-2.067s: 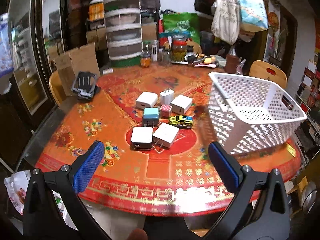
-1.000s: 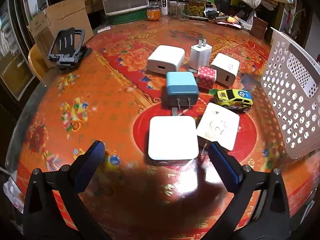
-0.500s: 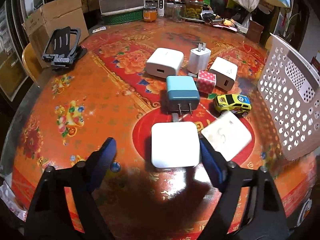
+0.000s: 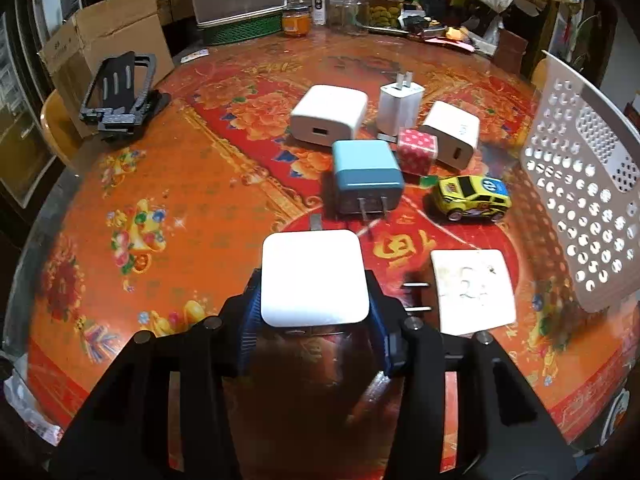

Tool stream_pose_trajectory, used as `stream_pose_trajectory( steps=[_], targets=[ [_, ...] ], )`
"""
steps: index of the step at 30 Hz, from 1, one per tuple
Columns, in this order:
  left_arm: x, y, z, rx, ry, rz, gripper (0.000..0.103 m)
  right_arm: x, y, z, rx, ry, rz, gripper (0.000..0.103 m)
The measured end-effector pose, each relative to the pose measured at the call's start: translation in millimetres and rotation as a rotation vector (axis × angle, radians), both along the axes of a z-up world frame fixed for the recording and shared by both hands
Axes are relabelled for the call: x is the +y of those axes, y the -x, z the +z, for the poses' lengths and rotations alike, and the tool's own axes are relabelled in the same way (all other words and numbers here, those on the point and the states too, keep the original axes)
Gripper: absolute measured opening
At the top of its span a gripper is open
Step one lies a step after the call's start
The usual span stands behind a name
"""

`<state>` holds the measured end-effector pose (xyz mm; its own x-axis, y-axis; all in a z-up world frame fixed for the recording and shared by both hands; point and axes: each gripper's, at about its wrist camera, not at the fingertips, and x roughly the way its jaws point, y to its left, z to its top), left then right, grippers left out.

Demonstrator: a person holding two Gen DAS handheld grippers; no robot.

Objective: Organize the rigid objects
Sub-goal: 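Grasp the large flat white square charger with the left tool, then carry the white square charger into the basket and open the left tool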

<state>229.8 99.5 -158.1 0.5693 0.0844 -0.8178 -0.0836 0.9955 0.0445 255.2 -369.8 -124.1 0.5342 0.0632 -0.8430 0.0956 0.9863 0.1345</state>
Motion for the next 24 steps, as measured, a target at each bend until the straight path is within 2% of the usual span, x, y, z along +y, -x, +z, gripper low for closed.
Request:
stream_pose_trajectory(
  steps=[3,12,15,19,24],
  targets=[
    [5,-5,6,-0.009,-0.022,-0.001,0.043,0,0,0,0.000,-0.002,0.001,0.025],
    [-3,-28,67,-0.118,-0.203,-0.019,0.043,1,0,1,-0.006,0.004,0.012,0.025],
    [-32,-29,96,-0.163,-0.251,-0.082,0.043,1,0,1,-0.006,0.005,0.016,0.025],
    [-80,-30,128,-0.205,-0.277,-0.179,0.043,1,0,1,-0.007,0.006,0.016,0.025],
    [-149,-45,148,-0.231,-0.362,-0.301,0.043,3,0,1,-0.006,0.016,0.017,0.025]
  ],
)
